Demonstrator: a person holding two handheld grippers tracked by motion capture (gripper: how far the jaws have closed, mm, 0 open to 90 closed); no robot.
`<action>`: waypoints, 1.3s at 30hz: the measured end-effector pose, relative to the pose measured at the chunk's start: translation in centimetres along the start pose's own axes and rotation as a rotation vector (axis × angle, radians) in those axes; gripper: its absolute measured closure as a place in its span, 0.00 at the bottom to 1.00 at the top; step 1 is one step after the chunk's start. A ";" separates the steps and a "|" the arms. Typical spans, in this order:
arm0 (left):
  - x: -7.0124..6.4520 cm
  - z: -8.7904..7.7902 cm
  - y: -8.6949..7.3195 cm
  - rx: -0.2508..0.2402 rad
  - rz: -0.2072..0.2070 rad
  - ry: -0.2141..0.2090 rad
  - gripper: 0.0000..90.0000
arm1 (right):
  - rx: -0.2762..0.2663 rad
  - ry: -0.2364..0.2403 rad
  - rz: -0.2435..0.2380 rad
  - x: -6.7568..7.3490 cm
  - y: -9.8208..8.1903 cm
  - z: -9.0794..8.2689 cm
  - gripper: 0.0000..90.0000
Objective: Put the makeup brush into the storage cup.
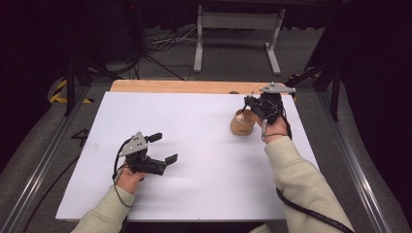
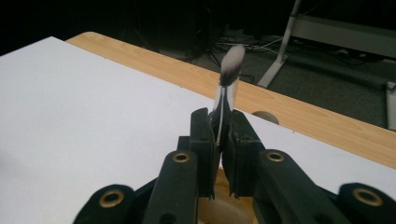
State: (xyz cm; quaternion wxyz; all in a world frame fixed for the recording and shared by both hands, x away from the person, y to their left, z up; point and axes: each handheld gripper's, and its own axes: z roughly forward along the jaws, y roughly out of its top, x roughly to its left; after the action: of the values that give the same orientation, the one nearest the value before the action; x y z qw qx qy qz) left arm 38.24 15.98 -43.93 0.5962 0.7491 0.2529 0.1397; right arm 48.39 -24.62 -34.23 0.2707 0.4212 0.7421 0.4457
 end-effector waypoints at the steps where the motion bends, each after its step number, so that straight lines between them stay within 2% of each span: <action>1: 0.0 0.0 0.0 0.000 -0.001 0.001 0.02 | -0.006 0.001 0.001 0.0 0.0 -0.1 0.80; 2: 0.0 0.0 0.0 0.000 -0.001 0.001 0.02 | -0.006 0.001 0.001 0.0 0.0 -0.1 0.80; 3: 0.0 0.0 0.0 0.001 -0.001 0.002 0.02 | -0.019 -0.009 -0.001 -0.2 0.1 -0.3 0.65; 4: 0.0 0.1 0.0 0.000 -0.001 0.003 0.02 | -0.019 -0.009 -0.001 -0.2 0.1 -0.3 0.65; 7: -0.1 0.0 0.0 0.003 0.002 0.002 0.02 | -0.039 -0.007 0.012 -0.5 0.2 -0.9 0.49; 10: -0.1 -0.3 0.0 0.010 0.000 0.003 0.02 | -0.061 0.001 0.008 -0.8 0.2 -1.5 0.38; 14: -0.1 -0.9 0.0 0.017 0.009 0.009 0.02 | -0.080 0.033 -0.010 -1.0 0.2 -2.8 0.17; 15: -0.1 -1.2 -0.1 0.020 0.011 0.010 0.02 | -0.093 0.047 -0.022 -1.0 0.1 -3.6 0.10; 18: -0.2 -1.6 -0.1 0.024 0.009 0.014 0.02 | -0.112 0.056 -0.049 -0.9 0.0 -4.4 0.05; 21: -0.2 -2.2 -0.2 0.023 0.006 0.019 0.02 | -0.143 0.090 -0.076 -0.8 -0.4 -5.7 0.01; 23: -0.3 -2.6 -0.3 0.022 0.004 0.024 0.02 | -0.167 0.113 -0.098 -0.6 -0.9 -6.8 0.00; 24: -0.3 -2.6 -0.3 0.022 0.004 0.024 0.02 | -0.167 0.113 -0.098 -0.6 -0.9 -6.8 0.00; 25: -0.4 -3.0 -0.3 0.021 0.003 0.025 0.02 | -0.193 0.126 -0.123 -0.3 -1.4 -7.6 0.00; 29: -0.4 -3.5 -0.3 0.013 -0.001 0.027 0.02 | -0.230 0.136 -0.135 -0.1 -2.2 -8.7 0.00; 37: -0.5 -4.5 -0.4 0.005 -0.006 0.024 0.02 | -0.279 0.167 -0.114 -0.2 -4.0 -10.4 0.00; 39: -0.5 -4.7 -0.4 -0.002 -0.007 0.023 0.02 | -0.320 0.173 -0.129 -0.2 -4.8 -10.7 0.00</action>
State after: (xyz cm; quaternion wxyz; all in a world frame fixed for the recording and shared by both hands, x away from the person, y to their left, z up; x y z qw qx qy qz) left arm 35.32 19.61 -43.14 0.5944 0.7459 0.2623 0.1465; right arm 38.34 -30.63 -33.58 0.2972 0.2846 0.7078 0.5742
